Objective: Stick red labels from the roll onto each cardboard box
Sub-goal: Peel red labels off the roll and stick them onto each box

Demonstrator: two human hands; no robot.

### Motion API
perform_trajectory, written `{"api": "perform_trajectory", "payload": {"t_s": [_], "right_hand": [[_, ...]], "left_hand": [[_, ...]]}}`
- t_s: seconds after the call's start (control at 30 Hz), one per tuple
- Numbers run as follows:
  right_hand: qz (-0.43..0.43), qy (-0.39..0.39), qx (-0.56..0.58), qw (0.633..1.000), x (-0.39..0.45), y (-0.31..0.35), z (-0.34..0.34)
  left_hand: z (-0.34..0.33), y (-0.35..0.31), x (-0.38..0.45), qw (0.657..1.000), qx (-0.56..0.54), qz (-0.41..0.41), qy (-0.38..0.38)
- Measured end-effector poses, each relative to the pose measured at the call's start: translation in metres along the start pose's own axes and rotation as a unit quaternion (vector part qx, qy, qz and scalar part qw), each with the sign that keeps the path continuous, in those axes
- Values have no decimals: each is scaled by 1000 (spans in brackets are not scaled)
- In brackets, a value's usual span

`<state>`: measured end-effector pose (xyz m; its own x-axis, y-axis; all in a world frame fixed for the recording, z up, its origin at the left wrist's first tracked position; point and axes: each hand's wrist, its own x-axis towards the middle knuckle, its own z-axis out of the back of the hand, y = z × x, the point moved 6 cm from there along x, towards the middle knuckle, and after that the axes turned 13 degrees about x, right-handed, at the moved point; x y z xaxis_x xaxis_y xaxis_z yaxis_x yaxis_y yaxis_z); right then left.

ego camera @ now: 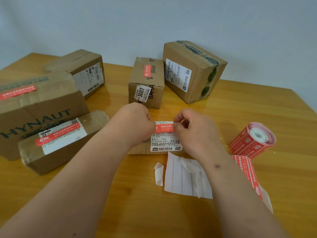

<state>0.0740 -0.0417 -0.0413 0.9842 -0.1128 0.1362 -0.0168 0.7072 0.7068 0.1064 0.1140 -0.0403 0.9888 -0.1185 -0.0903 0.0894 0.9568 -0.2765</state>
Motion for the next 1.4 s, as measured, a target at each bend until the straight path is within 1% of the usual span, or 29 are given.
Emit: {"api": "perform_trajectory", "payload": {"t_s": [0.47,0.67,0.93,1.07,1.23,1.4], "right_hand": [[84,-24,-73,994,-3,5,-9],[90,-17,-88,992,-4,6,-9],[91,-6,-102,991,-5,8,-10],[91,-6,-103,990,-5,10,-10],[86,-11,-102,991,-7,10,-8],[86,-20,-111,990,-10,12,-5]], "left_hand": [[-7,-9,4,996,84,8,31],[-9,-8,4,995,99,5,12],[-12,-7,6,994,104,10,14],[-9,-11,4,992,126,-5,3],[-7,-13,3,989,145,0,5],[-4,-8,2,993,113,25,5]]}}
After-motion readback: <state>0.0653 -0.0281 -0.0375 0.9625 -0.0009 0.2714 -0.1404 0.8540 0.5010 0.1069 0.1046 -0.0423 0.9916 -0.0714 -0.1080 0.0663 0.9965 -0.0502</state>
